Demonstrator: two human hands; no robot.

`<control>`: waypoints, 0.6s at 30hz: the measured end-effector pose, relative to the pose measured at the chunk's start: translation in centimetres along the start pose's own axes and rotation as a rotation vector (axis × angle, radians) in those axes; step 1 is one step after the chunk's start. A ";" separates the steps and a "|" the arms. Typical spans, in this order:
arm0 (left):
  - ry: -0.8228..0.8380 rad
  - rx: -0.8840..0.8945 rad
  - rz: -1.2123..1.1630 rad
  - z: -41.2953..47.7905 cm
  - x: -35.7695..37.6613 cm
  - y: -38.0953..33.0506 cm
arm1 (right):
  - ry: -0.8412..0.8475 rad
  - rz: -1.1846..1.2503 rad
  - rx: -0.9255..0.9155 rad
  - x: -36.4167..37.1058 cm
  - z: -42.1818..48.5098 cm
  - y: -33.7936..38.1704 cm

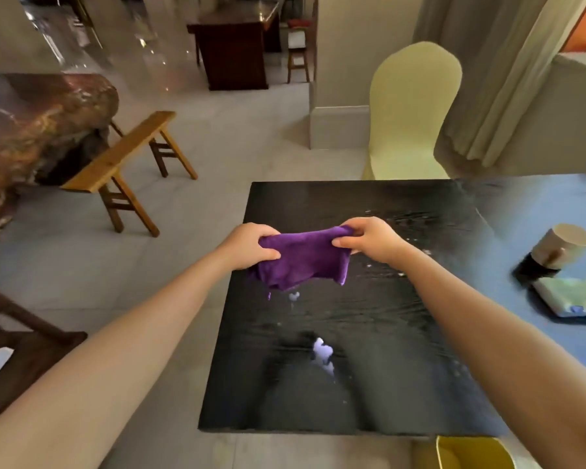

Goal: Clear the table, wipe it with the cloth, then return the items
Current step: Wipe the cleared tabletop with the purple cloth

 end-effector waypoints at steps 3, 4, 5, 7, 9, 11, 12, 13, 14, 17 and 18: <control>0.035 -0.035 -0.023 0.3 0.9 3.5 | -0.029 0.044 0.064 3.7 0.7 -1.7; 0.051 -0.055 -0.039 0.4 1.6 4.5 | -0.033 0.052 0.091 4.8 0.9 -2.5; 0.066 -0.078 -0.059 0.6 2.4 5.6 | -0.028 0.059 0.116 5.9 1.2 -3.3; 0.092 -0.128 -0.092 1.1 4.4 7.7 | -0.005 0.047 0.162 7.9 1.9 -5.1; 0.109 -0.176 -0.105 2.0 6.5 9.6 | 0.004 0.016 0.205 9.5 3.0 -7.2; 0.102 -0.224 -0.134 3.4 8.3 11.5 | -0.003 -0.013 0.239 10.7 4.3 -8.8; 0.089 -0.247 -0.156 4.1 9.0 12.2 | -0.020 -0.025 0.252 11.1 5.1 -9.5; 0.075 -0.273 -0.179 4.9 9.5 12.8 | -0.038 -0.033 0.263 11.5 5.9 -10.0; 0.061 -0.294 -0.197 5.9 10.0 13.3 | -0.057 -0.034 0.272 11.7 6.7 -10.4; 0.008 -0.337 -0.223 9.1 10.7 14.4 | -0.114 -0.024 0.302 12.0 9.4 -11.1; -0.013 -0.344 -0.232 10.3 10.8 14.7 | -0.132 -0.021 0.311 12.1 10.5 -11.4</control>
Point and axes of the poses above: each hand's wrist, its own z-axis towards the middle knuckle, its own x-axis out of the palm, y = z × x, the point moved 1 cm from there along z, towards the middle knuckle, and after that the axes turned 2 degrees about -y, right-handed, at the moved point
